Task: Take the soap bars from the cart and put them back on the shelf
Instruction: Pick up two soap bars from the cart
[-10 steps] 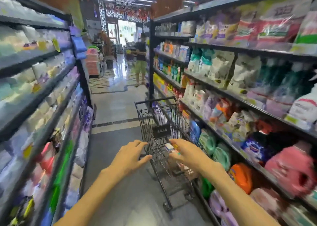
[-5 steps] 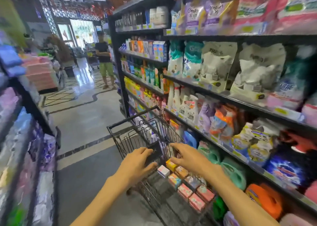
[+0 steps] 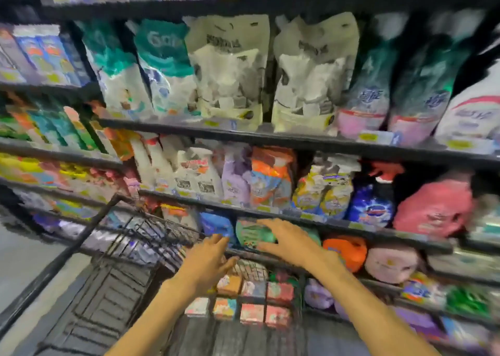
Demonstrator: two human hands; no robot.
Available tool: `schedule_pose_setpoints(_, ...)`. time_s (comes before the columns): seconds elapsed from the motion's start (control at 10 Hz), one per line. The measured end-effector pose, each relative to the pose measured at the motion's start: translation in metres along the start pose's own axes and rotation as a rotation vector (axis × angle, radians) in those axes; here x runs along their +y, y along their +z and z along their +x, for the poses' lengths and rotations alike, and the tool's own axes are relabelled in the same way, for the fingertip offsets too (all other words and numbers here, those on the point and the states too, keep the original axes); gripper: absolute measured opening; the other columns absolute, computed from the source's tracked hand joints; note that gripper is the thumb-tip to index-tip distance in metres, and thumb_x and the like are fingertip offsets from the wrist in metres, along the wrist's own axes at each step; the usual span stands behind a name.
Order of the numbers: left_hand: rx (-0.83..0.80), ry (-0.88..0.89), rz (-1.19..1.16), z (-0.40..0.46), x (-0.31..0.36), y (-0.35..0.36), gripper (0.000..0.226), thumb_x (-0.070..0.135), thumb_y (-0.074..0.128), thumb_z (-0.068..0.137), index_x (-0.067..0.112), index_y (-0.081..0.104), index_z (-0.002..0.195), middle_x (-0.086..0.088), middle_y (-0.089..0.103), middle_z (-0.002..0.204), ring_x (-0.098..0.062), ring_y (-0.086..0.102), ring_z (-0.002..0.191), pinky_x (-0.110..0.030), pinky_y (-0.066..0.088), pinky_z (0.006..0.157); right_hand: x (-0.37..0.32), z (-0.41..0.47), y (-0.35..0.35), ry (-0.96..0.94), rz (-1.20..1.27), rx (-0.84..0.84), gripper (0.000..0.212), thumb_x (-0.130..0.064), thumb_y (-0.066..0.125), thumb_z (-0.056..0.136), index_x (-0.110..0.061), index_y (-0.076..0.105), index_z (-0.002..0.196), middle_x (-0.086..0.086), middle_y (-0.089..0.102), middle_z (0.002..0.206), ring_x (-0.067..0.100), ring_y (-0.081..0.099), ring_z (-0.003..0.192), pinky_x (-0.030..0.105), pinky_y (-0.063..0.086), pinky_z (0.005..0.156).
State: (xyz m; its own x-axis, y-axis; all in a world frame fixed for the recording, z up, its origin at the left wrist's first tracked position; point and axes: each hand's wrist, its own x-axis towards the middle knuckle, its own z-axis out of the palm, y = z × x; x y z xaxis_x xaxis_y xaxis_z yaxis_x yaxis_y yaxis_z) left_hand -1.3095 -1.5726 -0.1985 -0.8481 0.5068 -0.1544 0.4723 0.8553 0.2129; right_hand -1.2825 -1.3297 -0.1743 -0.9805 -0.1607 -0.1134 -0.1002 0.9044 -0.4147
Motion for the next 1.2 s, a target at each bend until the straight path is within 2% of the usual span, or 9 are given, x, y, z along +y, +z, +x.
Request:
schedule_pose_setpoints(0.2,-0.218,0.165,-0.054,0.067,-0.023,0.053,0.061,0.054,0.049,0.099,0.020,0.039,0.149,-0.007,0.047,0.146,-0.032,0.048,0.133,-0.042,0.045,0.101,0.042,0.005,0.047,0.278,0.075,-0.048,0.069,-0.046,0.064,0.092,-0.025,0.036,0.152,0.003,0.044,0.154,0.023,0.043,0.140,0.040,0.040,0.111)
schedule_pose_setpoints(0.4,-0.475,0.159,-0.062,0.100,-0.051,0.177,0.062,0.047,0.053,0.099,0.023,0.032,0.153,-0.011,0.034,0.158,-0.032,0.040,0.141,-0.042,0.044,0.107,0.088,0.004,0.144,0.423,0.129,-0.159,0.064,-0.041,0.063,0.093,-0.027,0.038,0.150,0.003,0.050,0.146,0.025,0.049,0.134,0.039,0.042,0.106)
schedule_pose_setpoints(0.5,-0.569,0.130,-0.067,0.106,-0.064,0.250,0.062,0.044,0.054,0.100,0.023,0.031,0.154,-0.008,0.039,0.155,-0.031,0.046,0.137,-0.043,0.046,0.104,0.107,0.008,0.201,0.485,0.209,-0.220,0.060,-0.037,0.061,0.097,-0.022,0.039,0.150,-0.002,0.050,0.143,0.015,0.049,0.132,0.023,0.038,0.104)
schedule_pose_setpoints(0.6,-0.562,0.053,-0.086,0.114,-0.078,0.316,0.055,0.041,0.059,0.097,0.019,0.046,0.145,-0.006,0.056,0.140,-0.028,0.055,0.125,-0.038,0.044,0.100,0.121,0.009,0.258,0.501,0.205,-0.299,0.058,-0.042,0.056,0.099,-0.027,0.036,0.152,-0.001,0.049,0.146,0.019,0.050,0.131,0.026,0.039,0.101)
schedule_pose_setpoints(0.7,-0.522,0.020,-0.175,0.121,-0.088,0.376,0.043,0.028,0.059,0.098,0.014,0.051,0.138,0.006,0.059,0.106,-0.023,0.059,0.109,-0.017,0.038,0.080,0.136,0.006,0.311,0.516,0.210,-0.370,0.042,-0.041,0.053,0.099,-0.037,0.047,0.140,-0.004,0.061,0.131,0.017,0.060,0.116,0.028,0.049,0.098)
schedule_pose_setpoints(0.8,-0.481,0.063,-0.126,0.131,-0.092,0.413,0.050,0.022,0.058,0.097,0.024,0.037,0.142,-0.003,0.053,0.139,-0.023,0.046,0.134,-0.024,0.038,0.101,0.140,0.011,0.343,0.530,0.176,-0.360,0.041,-0.045,0.049,0.101,-0.028,0.054,0.138,-0.007,0.060,0.130,0.009,0.060,0.112,0.016,0.046,0.094)
schedule_pose_setpoints(0.9,-0.515,0.046,0.045,0.141,-0.097,0.437,0.070,0.013,0.060,0.093,0.018,0.028,0.154,-0.006,0.034,0.159,-0.027,0.025,0.150,-0.041,0.028,0.117,0.146,0.020,0.358,0.499,0.193,-0.308,0.053,-0.043,0.050,0.101,-0.029,0.037,0.151,-0.001,0.052,0.144,0.019,0.059,0.119,0.033,0.052,0.095)
schedule_pose_setpoints(1.1,-0.480,0.130,0.140,0.151,-0.106,0.455,0.065,0.022,0.066,0.090,0.019,0.037,0.148,-0.005,0.038,0.150,-0.027,0.031,0.137,-0.041,0.028,0.110,0.149,0.021,0.366,0.503,0.229,-0.298,0.054,-0.042,0.054,0.099,-0.030,0.038,0.148,-0.005,0.053,0.143,0.016,0.053,0.127,0.033,0.048,0.101)
schedule_pose_setpoints(1.2,-0.498,0.127,0.142,0.151,-0.106,0.455,0.067,0.037,0.070,0.087,0.021,0.040,0.145,-0.007,0.033,0.151,-0.028,0.030,0.139,-0.042,0.023,0.118,0.150,0.024,0.368,0.510,0.202,-0.305,0.053,-0.042,0.057,0.098,-0.031,0.039,0.146,-0.006,0.055,0.139,0.016,0.055,0.125,0.034,0.050,0.100)
